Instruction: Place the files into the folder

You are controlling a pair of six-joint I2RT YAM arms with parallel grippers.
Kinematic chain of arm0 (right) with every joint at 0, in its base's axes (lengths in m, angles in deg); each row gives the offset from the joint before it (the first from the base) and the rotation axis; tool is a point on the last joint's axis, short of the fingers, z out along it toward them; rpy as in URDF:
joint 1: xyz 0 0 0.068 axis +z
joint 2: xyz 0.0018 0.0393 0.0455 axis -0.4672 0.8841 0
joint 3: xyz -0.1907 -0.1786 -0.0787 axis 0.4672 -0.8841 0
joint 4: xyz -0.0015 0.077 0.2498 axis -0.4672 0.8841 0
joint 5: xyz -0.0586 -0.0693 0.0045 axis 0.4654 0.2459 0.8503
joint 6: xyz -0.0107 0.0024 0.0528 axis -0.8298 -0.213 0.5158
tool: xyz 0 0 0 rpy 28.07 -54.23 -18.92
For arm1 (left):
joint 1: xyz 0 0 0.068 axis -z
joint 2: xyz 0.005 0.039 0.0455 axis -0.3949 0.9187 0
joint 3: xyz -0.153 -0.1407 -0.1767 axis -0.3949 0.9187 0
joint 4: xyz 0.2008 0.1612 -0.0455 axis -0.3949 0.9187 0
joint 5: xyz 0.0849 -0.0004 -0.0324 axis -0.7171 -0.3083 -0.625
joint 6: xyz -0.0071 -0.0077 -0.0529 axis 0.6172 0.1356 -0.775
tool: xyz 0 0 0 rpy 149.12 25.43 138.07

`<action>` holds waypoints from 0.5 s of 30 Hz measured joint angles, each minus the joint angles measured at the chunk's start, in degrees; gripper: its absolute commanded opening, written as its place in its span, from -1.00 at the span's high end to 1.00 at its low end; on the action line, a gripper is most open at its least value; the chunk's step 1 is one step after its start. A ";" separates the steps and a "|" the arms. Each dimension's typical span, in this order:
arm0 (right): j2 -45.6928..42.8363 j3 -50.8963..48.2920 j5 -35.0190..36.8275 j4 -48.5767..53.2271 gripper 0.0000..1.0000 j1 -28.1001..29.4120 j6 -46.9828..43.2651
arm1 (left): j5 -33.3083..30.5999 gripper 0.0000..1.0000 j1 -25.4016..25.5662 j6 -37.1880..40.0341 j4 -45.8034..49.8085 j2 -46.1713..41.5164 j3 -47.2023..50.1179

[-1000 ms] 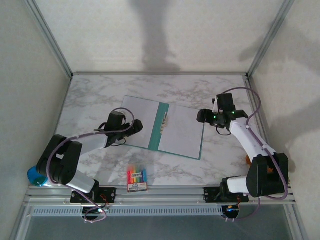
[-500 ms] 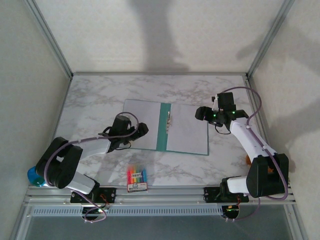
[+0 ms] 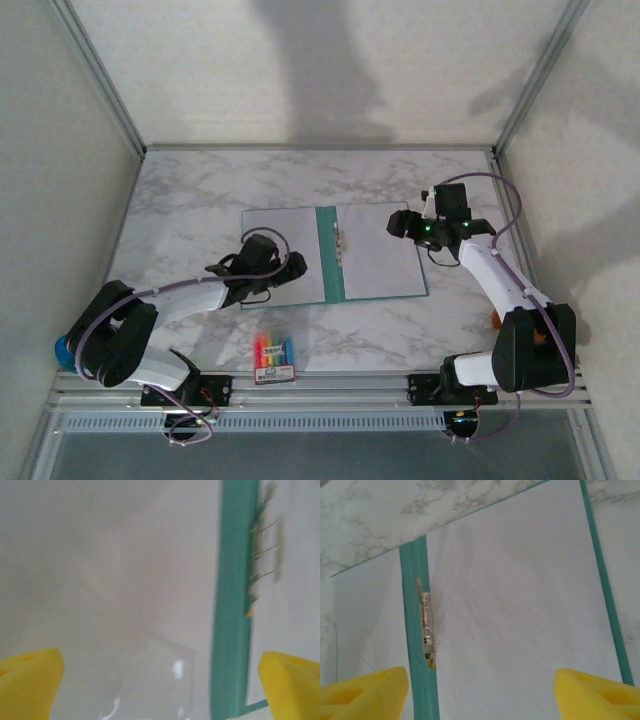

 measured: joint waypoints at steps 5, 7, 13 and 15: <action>-0.17 -0.76 -2.12 -5.33 -0.51 0.00 2.47 | -1.40 -0.99 -0.17 8.59 0.11 0.98 -10.03; -0.17 -1.44 -2.23 -6.99 -0.50 0.00 3.48 | -0.70 -0.99 -0.39 11.91 -1.01 2.82 -13.73; -0.26 -6.58 -2.21 -12.94 -0.50 0.00 6.23 | 4.39 -0.99 -1.33 18.62 -2.14 15.17 -26.38; -0.28 -8.41 -2.23 -14.80 -0.49 0.00 7.10 | 6.56 -0.97 -1.81 19.74 -1.99 20.17 -30.49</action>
